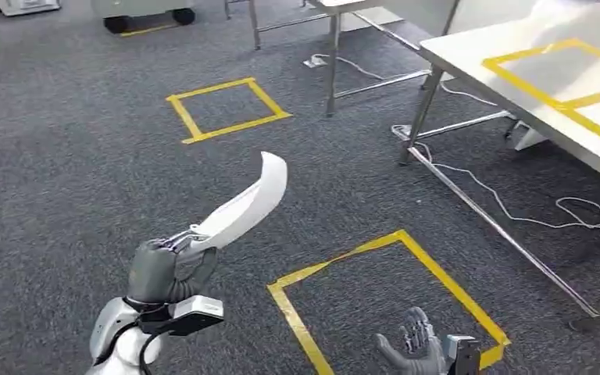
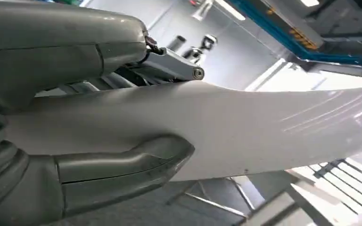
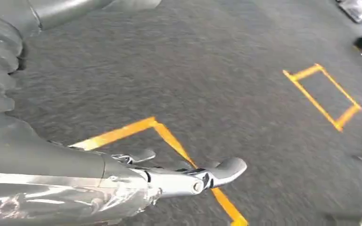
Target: Take the parts from the cabinet and place them on the table.
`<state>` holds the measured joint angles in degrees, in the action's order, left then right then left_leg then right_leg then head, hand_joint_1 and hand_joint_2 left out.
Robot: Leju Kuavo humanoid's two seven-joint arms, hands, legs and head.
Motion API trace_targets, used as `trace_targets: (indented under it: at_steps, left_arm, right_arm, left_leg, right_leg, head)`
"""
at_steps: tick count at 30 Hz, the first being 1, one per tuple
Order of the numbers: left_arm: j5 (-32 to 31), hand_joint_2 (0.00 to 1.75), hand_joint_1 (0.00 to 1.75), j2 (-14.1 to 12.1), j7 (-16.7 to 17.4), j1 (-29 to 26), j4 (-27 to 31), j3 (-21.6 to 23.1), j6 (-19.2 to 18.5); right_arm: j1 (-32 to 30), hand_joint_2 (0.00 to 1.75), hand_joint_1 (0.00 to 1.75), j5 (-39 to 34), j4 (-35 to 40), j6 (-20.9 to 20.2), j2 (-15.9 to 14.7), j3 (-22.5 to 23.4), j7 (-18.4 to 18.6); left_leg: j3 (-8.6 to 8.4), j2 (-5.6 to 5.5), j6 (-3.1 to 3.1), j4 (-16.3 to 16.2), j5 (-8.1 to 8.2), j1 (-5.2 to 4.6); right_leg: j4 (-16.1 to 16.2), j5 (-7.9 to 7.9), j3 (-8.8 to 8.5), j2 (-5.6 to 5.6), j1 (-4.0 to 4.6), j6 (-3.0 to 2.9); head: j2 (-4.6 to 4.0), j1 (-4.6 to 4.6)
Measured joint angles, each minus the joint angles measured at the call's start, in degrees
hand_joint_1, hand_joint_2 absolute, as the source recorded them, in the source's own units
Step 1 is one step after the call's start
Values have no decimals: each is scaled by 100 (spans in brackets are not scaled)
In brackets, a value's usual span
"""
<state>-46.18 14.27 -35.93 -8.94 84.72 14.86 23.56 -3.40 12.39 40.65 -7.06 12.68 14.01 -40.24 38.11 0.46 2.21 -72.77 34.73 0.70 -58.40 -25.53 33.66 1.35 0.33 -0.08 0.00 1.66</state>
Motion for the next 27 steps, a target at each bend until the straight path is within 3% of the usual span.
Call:
trace_targets:
  at_steps: [1, 2, 3, 8, 10, 11, 12, 13, 14, 15, 16, 17, 19, 20, 21, 22, 23, 24, 25, 27]
  left_arm:
    - [0, 175, 175, -7, 0, -7, 0, -9, -7]
    - [-6, 175, 175, -11, 0, -7, 0, -11, -17]
    - [-4, 175, 175, -11, 0, -7, 0, -18, -20]
    - [-7, 175, 175, -11, 0, -6, 0, -18, -20]
    - [-7, 175, 175, -9, 0, -6, 0, -18, -20]
    - [-7, 175, 175, -11, 0, -5, 0, -18, -22]
    - [-31, 175, 175, 2, -4, 8, 9, -20, -37]
    - [-44, 175, 175, 6, -5, 30, 11, -15, -44]
    - [-55, 175, 175, 15, -5, 18, 11, -13, -44]
    - [-57, 175, 175, 17, -7, 13, 13, -18, -46]
    - [-59, 175, 175, 20, -7, 16, 13, -18, -46]
    - [-66, 175, 175, 17, -7, 10, 13, -20, -52]
    - [-81, 175, 175, 17, -7, 4, 13, -20, -61]
    - [-83, 175, 175, 17, -7, 4, 13, -20, -61]
    - [-83, 175, 175, 17, -7, 5, 13, -20, -61]
    - [-85, 175, 175, 20, -7, 5, 13, -18, -63]
    - [-85, 175, 175, 20, -7, 6, 13, -18, -63]
    - [-85, 175, 175, 20, -7, 6, 13, -18, -63]
    - [-92, 175, 175, 17, -7, 2, 11, -15, -74]
    - [-127, 175, 175, 22, 2, 22, 13, -13, -81]
  right_arm:
    - [-6, 175, 0, 0, -4, 2, 0, 0, 0]
    - [-16, 175, 0, -4, -9, 2, 0, 4, 2]
    - [-21, 175, 0, -4, -15, 2, 0, 4, 5]
    - [-22, 175, 0, -4, -18, 2, 0, 4, 5]
    - [-21, 175, 0, -4, -24, 2, 0, 4, 5]
    - [-5, 175, 0, -9, -35, 2, -2, 4, 5]
    - [10, 175, 0, -11, -37, 4, 0, 4, 5]
    - [-3, 175, 0, -15, -44, 9, 0, 4, 7]
    - [-13, 175, 0, -22, -46, 9, 0, 7, 9]
    - [-2, 175, 0, -22, -48, 9, 0, 4, 4]
    - [30, 175, 0, -22, -50, 9, 0, 2, 5]
    - [52, 175, 0, -22, -52, 9, 0, 2, 5]
    - [31, 175, 0, -26, -57, 9, 0, 2, 5]
    - [13, 175, 0, -26, -63, 9, 0, 2, 5]
    - [3, 175, 0, -26, -70, 9, 0, 2, 5]
    - [-1, 175, 0, -26, -79, 9, 0, 2, 5]
    - [-2, 175, 0, -26, -85, 9, 0, 2, 5]
    - [-8, 175, 0, -28, -90, 9, 0, 2, 5]
    - [1, 175, 0, -33, -98, 11, 0, 2, 9]
    - [5, 175, 0, -41, -105, 13, 0, 0, 7]
  left_leg:
    - [247, -15, 6, -288, 15, -1]
    - [363, -18, 8, -309, -123, 2]
    - [342, -25, 12, -107, -391, 9]
    - [318, -28, 13, -25, -472, 10]
    - [226, -38, 16, 242, -699, 16]
    - [-126, -442, 87, 1251, -1242, 97]
    - [-257, -393, -74, 1449, -1018, 80]
    - [-273, -334, -129, 1447, -990, 77]
    - [-349, -299, -167, 1454, -970, 98]
    - [-435, -250, -216, 1463, -927, 86]
    - [-485, -191, -245, 1463, -878, 69]
    - [-541, -122, -261, 1463, -820, 47]
    - [-673, 8, -281, 1463, -686, 18]
    - [-760, 61, -283, 1463, -617, 4]
    - [-862, 113, -284, 1464, -542, -9]
    - [-983, 177, -284, 1466, -453, -24]
    - [-1108, 243, -281, 1471, -362, -39]
    - [-1195, 302, -264, 1482, -267, -49]
    - [-1300, 332, -230, 1450, -177, -82]
    - [-1372, 395, -154, 1495, -142, -66]
  right_leg:
    - [0, -28, -31, 85, 0, 2]
    - [0, -62, -79, 169, -2, 6]
    - [0, -100, -141, 258, -10, 23]
    - [0, -112, -157, 279, -14, 28]
    - [0, -141, -207, 336, -25, 43]
    - [-21, -277, -266, 518, -31, 150]
    - [-13, -310, -325, 652, -50, 229]
    - [17, -335, -341, 648, -50, 252]
    - [8, -379, -327, 613, -53, 273]
    - [-201, -378, -261, 287, -18, 285]
    - [-582, -397, -28, 81, -12, 288]
    - [-1086, -505, 309, -32, -13, 305]
    - [-1800, -877, 901, -92, -13, 313]
    - [-1803, -905, 1015, -91, -12, 302]
    - [-1615, -823, 1022, -97, -11, 284]
    - [-1243, -609, 935, -117, -9, 251]
    - [-781, -259, 811, -201, 7, 197]
    - [-341, 276, 718, -445, 45, 134]
    - [-272, 433, 727, -541, 75, 129]
    - [-262, 401, 627, -356, 109, 85]
  head:
    - [0, 0]
    - [0, 0]
    - [0, 0]
    - [0, 0]
    - [0, -2]
    - [-2, 17]
    - [0, 24]
    - [0, 9]
    - [2, 11]
    - [0, -22]
    - [0, -63]
    - [0, -63]
    - [0, -74]
    - [0, -74]
    - [0, -76]
    - [0, -81]
    - [0, -79]
    - [0, -85]
    - [0, -70]
    - [-2, -76]
